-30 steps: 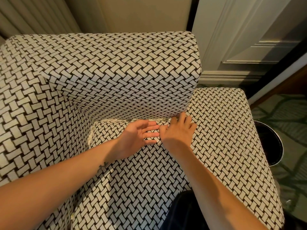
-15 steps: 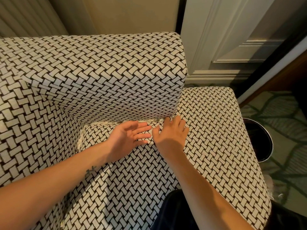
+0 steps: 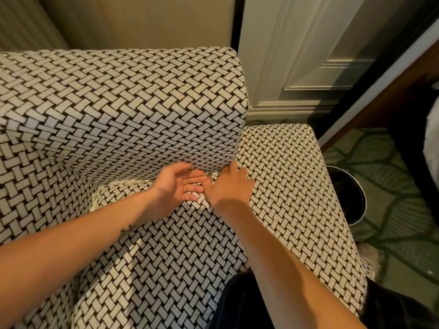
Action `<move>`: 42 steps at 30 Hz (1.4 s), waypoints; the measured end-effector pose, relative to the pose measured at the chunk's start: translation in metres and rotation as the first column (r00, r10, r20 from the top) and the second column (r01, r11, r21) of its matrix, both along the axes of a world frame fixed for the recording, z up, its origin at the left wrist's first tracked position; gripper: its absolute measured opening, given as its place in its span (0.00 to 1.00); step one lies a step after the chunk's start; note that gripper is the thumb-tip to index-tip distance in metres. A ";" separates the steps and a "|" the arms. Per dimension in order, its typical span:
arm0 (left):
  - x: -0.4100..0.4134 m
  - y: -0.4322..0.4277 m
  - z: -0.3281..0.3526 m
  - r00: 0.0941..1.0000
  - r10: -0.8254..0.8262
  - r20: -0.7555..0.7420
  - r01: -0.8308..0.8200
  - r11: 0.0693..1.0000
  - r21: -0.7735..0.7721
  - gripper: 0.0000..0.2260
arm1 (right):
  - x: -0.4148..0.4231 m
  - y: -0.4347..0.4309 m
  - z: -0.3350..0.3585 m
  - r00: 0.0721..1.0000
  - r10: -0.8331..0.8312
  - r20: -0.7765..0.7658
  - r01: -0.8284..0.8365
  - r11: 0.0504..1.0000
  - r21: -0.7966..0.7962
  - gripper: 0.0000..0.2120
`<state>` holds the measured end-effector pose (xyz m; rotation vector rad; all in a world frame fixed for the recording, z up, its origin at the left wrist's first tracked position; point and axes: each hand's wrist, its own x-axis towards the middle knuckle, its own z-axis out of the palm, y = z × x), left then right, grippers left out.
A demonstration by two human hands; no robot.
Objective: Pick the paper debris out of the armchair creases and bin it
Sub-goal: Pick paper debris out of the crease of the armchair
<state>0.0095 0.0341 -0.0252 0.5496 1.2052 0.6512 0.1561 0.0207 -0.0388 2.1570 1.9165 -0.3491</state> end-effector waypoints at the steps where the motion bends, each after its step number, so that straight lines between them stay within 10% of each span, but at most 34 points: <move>1: 0.002 0.000 0.000 1.000 0.005 0.000 -0.005 1.000 0.004 0.20 | 0.001 0.002 0.000 1.000 0.010 0.011 -0.010 1.000 0.001 0.31; 12: 0.005 -0.002 0.004 0.999 0.032 0.043 -0.031 0.999 -0.030 0.20 | 0.013 0.032 -0.004 0.944 -0.184 -0.273 0.166 0.982 -0.088 0.26; 29: 0.006 -0.001 0.003 0.995 0.062 0.082 -0.057 0.996 -0.071 0.23 | 0.014 0.024 -0.014 0.968 -0.119 -0.223 0.142 0.986 0.091 0.23; 36: 0.006 -0.002 0.005 0.996 0.059 0.063 -0.055 0.997 -0.058 0.21 | 0.015 0.044 -0.005 0.975 -0.100 -0.200 0.067 0.984 -0.165 0.22; 42: 0.003 -0.003 0.006 0.999 0.019 0.051 -0.017 0.999 -0.036 0.20 | 0.021 0.035 -0.011 0.930 -0.166 -0.328 0.152 0.986 -0.067 0.19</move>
